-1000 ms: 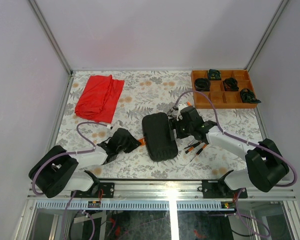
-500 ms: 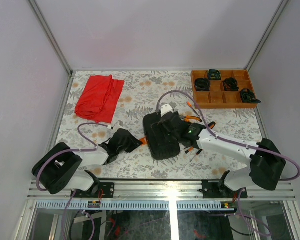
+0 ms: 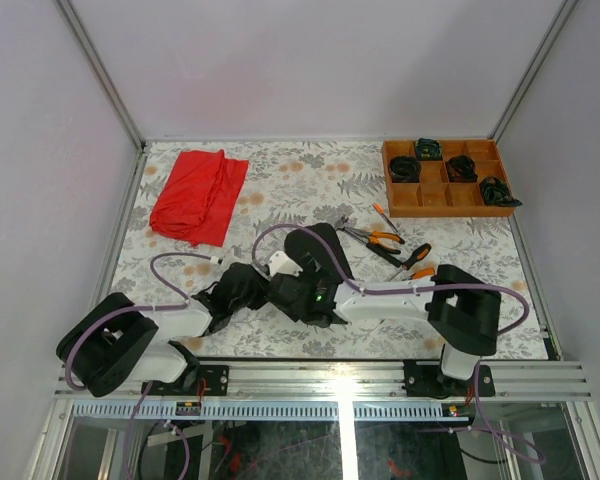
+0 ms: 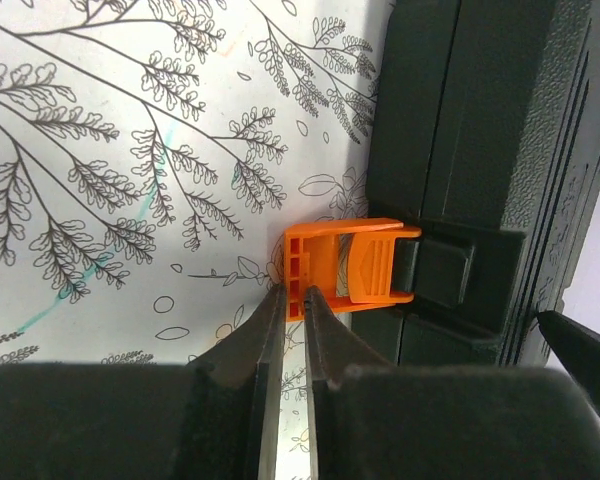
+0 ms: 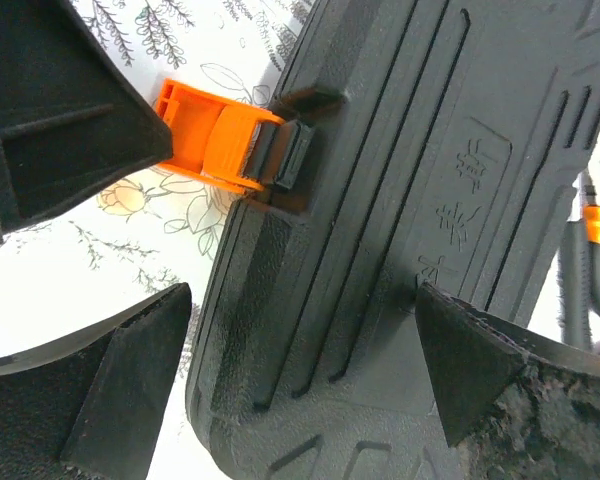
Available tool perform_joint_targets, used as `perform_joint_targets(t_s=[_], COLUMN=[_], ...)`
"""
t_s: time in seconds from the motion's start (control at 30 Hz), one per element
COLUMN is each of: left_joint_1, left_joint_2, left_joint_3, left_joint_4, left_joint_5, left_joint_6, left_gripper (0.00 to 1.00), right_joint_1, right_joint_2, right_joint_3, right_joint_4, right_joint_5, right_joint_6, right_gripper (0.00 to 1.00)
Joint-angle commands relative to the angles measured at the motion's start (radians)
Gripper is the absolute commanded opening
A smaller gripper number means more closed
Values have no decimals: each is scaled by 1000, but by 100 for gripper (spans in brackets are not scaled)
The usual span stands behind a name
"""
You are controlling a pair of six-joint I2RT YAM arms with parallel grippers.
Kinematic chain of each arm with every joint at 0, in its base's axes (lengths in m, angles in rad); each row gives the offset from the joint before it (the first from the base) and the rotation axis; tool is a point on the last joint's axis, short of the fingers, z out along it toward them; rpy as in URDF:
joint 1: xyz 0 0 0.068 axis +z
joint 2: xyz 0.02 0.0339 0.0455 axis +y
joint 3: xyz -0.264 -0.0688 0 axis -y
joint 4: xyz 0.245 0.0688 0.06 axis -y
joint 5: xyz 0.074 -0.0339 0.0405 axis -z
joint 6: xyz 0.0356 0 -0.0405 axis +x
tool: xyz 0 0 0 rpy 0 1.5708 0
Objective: Sort the tools into containers
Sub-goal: Open the storage box at the center of the board.
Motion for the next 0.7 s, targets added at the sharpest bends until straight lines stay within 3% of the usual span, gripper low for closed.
perform_joint_targets(t_s=[0.0,0.23,0.67], left_joint_1=[-6,-6,-6], left_joint_2=[4,1,23], left_joint_3=[-44,-52,-47], left_joint_4=[-161,-176,-195], left_joint_5=[-10,-27,-47], left_joint_6=[13,17,30], left_gripper=[4,4,4], right_joint_1=[37,41,-15], right_joint_2=[56,33,-137], right_joint_3=[71,51,-8], right_joint_4=[-55,-68,-27], right_joint_5=[194,225,77], right_joint_6=[-20,-19,-38], right_gripper=[99,100,99])
